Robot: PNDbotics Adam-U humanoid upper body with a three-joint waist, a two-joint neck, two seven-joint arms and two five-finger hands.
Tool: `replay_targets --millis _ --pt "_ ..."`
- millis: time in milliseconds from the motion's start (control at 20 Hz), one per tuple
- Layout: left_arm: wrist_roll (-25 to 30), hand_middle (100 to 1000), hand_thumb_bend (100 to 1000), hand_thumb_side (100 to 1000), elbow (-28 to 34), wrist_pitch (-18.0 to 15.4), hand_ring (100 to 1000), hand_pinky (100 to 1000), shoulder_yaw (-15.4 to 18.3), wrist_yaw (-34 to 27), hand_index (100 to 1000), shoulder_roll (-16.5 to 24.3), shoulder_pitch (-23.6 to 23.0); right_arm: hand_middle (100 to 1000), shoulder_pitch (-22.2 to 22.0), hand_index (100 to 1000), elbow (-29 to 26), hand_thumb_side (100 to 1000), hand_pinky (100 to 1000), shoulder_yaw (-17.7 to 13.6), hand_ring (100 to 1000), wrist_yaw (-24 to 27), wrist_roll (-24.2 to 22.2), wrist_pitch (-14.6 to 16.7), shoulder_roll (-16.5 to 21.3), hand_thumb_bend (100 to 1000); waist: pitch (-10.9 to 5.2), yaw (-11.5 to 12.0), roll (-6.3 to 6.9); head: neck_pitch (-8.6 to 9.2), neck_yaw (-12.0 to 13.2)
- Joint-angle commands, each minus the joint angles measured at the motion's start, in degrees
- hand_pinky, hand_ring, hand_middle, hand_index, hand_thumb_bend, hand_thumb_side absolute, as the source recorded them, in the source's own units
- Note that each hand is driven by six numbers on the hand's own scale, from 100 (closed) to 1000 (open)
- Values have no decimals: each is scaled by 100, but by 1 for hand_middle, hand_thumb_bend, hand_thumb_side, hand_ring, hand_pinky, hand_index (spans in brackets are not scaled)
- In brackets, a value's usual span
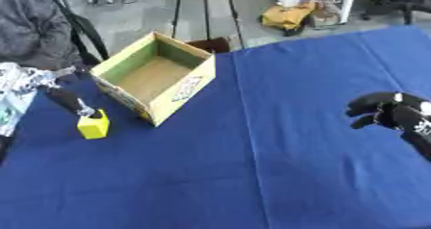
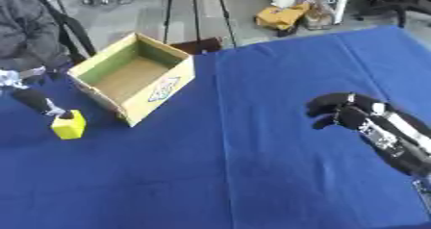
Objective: Pick up objects on the table and place them in the box.
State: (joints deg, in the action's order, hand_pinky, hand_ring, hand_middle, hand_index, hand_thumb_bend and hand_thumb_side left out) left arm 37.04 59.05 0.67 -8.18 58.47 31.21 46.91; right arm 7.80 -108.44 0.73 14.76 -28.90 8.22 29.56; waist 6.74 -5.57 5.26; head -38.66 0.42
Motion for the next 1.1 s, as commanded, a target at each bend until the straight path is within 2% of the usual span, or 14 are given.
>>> replay_targets --millis 50,400,450,500,1100 --pt "-151 788 685 442 -49 -47 782 792 99 15 909 79 86 778 65 844 -63 788 722 -39 802 4 -8 8 141 100 -54 -10 -21 52 8" --pt "-359 775 675 442 -253 -143 777 792 80 -45 907 16 -15 778 72 844 -59 790 723 -43 802 -14 -19 6 133 100 -31 -47 -2 56 17" --pt "-364 772 720 390 -269 -158 775 790 76 -51 906 17 -32 778 67 844 -58 784 723 -46 802 -20 -18 6 133 100 -29 -50 -1 54 17" --pt "-384 770 663 440 -281 -171 774 790 74 -60 904 14 -53 778 64 844 -57 791 723 -48 802 -27 -18 6 132 100 -25 -50 2 54 14" --pt "-758 740 605 434 -411 -266 754 780 41 -131 891 -79 -171 778 90 844 -64 795 723 -54 802 -76 -41 28 114 100 60 -70 3 90 2"
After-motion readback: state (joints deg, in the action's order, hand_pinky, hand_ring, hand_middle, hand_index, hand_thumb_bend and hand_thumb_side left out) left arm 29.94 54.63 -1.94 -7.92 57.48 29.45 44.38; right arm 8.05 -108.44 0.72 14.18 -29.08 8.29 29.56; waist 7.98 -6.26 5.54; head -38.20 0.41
